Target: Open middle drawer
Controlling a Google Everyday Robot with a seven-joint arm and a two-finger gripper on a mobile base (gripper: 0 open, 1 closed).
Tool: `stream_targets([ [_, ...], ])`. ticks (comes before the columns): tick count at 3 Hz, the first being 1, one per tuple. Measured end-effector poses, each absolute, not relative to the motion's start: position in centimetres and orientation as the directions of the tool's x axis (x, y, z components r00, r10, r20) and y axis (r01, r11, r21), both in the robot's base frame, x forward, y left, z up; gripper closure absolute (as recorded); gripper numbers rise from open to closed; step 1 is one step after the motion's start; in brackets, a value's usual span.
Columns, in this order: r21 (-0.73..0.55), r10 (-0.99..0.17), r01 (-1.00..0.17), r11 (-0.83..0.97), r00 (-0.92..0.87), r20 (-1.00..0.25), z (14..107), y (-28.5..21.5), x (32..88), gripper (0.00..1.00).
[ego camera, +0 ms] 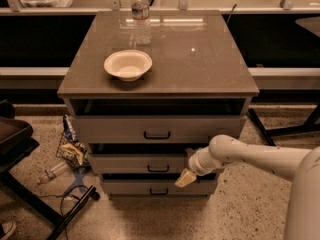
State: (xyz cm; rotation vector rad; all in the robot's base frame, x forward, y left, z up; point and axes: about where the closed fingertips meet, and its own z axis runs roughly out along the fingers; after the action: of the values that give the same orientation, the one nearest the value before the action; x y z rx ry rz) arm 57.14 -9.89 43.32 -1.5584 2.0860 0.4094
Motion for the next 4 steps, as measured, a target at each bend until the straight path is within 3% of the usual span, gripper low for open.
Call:
stream_targets([
  [3,-0.053,-0.802,-0.953,0.297,-0.219,-0.557,43.32,-9.75,56.98,0.95],
  [4,-0.053,-0.802,-0.953,0.297,-0.219,-0.557,43.47,-9.76,56.98,1.0],
])
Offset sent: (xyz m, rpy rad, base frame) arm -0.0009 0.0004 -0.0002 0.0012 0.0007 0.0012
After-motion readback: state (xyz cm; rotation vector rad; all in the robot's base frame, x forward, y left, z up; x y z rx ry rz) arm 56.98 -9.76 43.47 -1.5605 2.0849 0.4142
